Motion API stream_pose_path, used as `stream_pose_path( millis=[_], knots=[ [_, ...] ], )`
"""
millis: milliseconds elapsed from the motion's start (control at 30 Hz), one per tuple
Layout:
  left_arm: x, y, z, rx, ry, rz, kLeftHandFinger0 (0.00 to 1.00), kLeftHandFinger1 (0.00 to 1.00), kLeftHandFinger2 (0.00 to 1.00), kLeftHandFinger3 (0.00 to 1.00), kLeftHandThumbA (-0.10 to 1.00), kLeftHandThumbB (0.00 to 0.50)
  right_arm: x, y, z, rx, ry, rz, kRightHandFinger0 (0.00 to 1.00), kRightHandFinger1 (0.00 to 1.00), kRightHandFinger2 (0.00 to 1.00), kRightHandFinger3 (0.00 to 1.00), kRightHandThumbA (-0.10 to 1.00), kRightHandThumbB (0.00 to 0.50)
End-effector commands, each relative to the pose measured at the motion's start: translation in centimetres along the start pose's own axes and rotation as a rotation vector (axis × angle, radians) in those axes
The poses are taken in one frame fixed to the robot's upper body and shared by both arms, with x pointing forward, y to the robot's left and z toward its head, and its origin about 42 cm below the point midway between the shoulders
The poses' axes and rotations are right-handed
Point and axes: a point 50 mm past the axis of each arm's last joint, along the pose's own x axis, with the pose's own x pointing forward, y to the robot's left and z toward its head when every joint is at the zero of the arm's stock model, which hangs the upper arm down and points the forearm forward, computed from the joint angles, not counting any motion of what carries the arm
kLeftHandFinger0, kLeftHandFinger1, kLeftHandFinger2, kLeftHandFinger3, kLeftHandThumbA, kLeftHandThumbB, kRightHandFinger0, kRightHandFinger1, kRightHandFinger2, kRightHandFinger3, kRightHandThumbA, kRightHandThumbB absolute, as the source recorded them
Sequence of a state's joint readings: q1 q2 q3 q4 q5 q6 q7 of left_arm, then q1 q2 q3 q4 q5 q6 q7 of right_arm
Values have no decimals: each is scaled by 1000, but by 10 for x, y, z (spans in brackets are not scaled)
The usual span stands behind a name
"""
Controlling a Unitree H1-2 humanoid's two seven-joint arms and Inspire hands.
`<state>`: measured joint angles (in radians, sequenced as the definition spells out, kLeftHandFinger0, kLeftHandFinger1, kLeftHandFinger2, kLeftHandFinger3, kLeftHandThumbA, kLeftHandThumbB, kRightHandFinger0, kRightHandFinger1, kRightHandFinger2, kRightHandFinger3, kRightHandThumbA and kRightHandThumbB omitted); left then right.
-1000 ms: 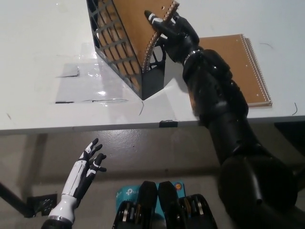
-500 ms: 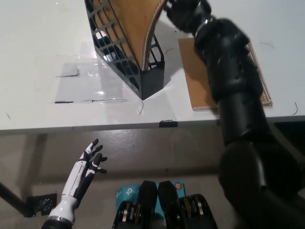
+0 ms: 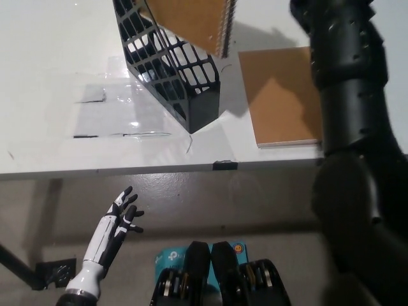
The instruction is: Use the right hand to pick up a book from the book holder on the left side and put it on another book on the right side
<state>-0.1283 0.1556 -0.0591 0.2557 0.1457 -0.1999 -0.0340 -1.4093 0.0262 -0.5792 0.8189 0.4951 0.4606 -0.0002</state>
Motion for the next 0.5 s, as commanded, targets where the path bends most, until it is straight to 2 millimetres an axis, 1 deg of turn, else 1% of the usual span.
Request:
stream_pose_path(
  millis=[0,33,67,100,167,200,233,267,300,333,367,400,433,467],
  knots=[
    [17,7,20,43,-112,-25,602,780,952,1000,960,76,-39,137,171,15,-329,384,0,160,667,1000,-100,109],
    [16,6,19,43,-108,-26,603,779,950,1000,958,77,-38,131,172,5,-328,369,0,136,665,1000,-100,99],
    [16,5,18,47,-104,-30,606,785,949,1000,964,86,-38,117,178,7,-325,335,0,153,677,1000,-100,107],
    [15,5,17,49,-102,-31,608,787,948,1000,968,87,-37,113,178,12,-320,322,0,164,682,1000,-100,108],
    [14,5,15,52,-100,-31,611,798,951,1000,980,93,-37,93,185,-36,-316,299,0,189,684,1000,-100,83],
    [14,5,14,54,-94,-32,612,803,954,1000,988,99,-37,85,187,-36,-312,280,0,196,687,1000,-100,88],
    [13,4,13,50,-87,-32,613,804,956,1000,991,98,-36,71,190,-47,-300,245,0,225,700,1000,-100,86],
    [13,4,12,48,-86,-31,607,794,955,1000,987,90,-35,65,190,-51,-292,239,0,239,705,1000,-100,78],
    [13,2,12,44,-86,-30,599,781,951,1000,977,81,-34,52,191,-75,-275,222,0,273,696,1000,-100,82],
    [12,2,11,42,-85,-30,596,778,949,1000,973,81,-33,45,191,-99,-261,205,0,290,691,1000,-100,77],
    [10,1,10,38,-84,-32,593,770,946,1000,962,78,-32,33,189,-100,-247,182,0,307,691,1000,-100,76],
    [10,0,9,39,-82,-32,592,769,946,1000,960,79,-32,19,188,-95,-232,154,0,326,696,1000,-100,54],
    [9,0,8,39,-81,-33,591,769,946,1000,960,80,-33,12,188,-122,-227,140,0,329,695,1000,-100,55],
    [9,0,8,36,-81,-34,589,771,947,1000,961,88,-34,-2,189,-130,-216,100,0,346,701,1000,-100,71]
  ],
)
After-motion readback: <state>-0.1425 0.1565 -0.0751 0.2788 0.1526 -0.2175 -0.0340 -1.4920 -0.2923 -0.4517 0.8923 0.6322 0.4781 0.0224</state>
